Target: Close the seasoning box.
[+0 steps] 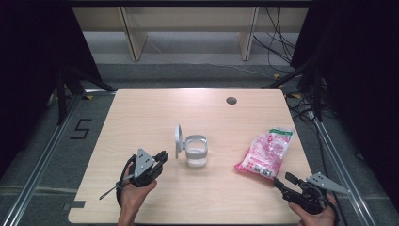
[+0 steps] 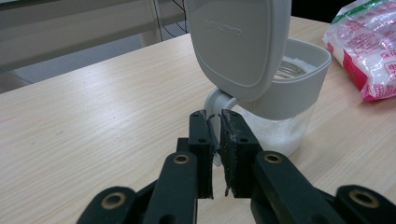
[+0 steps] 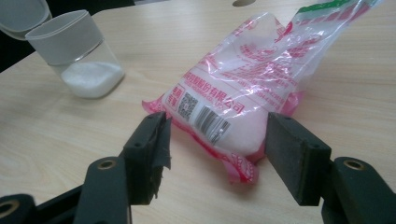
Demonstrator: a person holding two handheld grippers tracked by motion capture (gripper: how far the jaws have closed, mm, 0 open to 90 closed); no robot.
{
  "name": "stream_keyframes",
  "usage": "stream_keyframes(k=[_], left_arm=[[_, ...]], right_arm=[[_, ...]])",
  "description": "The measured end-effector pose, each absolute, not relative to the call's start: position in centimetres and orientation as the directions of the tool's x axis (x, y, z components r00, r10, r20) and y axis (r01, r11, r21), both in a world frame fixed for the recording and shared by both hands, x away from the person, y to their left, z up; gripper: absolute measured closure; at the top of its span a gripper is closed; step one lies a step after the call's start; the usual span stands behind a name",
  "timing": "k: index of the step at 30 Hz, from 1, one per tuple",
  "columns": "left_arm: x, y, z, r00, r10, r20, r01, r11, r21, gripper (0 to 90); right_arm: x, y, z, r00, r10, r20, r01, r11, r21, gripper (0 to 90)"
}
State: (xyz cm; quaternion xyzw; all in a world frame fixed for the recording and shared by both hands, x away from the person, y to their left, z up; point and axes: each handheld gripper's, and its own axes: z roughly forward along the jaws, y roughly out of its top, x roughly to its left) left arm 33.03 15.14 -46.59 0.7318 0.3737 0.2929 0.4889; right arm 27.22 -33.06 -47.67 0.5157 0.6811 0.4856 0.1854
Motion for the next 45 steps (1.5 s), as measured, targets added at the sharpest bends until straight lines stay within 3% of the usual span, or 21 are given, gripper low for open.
stream_keyframes(k=[5,12,15,24,45], left_arm=[[33.7,15.1,-46.0,0.553,0.830,0.065,0.263,-0.248,0.932,87.9],[34.6,14.6,-44.9,0.576,0.814,0.071,0.259,-0.264,0.929,87.6],[34.7,14.4,-44.6,0.574,0.814,0.085,0.256,-0.277,0.926,88.6],[35.8,13.9,-44.0,0.601,0.793,0.099,0.257,-0.310,0.915,88.7],[36.4,12.7,-43.1,0.621,0.779,0.090,0.240,-0.298,0.924,88.6]], right_arm=[[27.2,-32.9,-47.7,-0.404,0.887,0.225,0.501,0.009,0.865,40.7],[26.9,-32.7,-47.5,-0.406,0.876,0.261,0.524,-0.011,0.851,40.8],[27.0,-32.8,-47.6,-0.413,0.885,0.214,0.508,0.029,0.861,40.8],[26.8,-32.4,-47.6,-0.412,0.864,0.289,0.536,-0.027,0.843,40.8],[27.0,-32.5,-47.7,-0.426,0.873,0.236,0.503,0.012,0.864,40.9]])
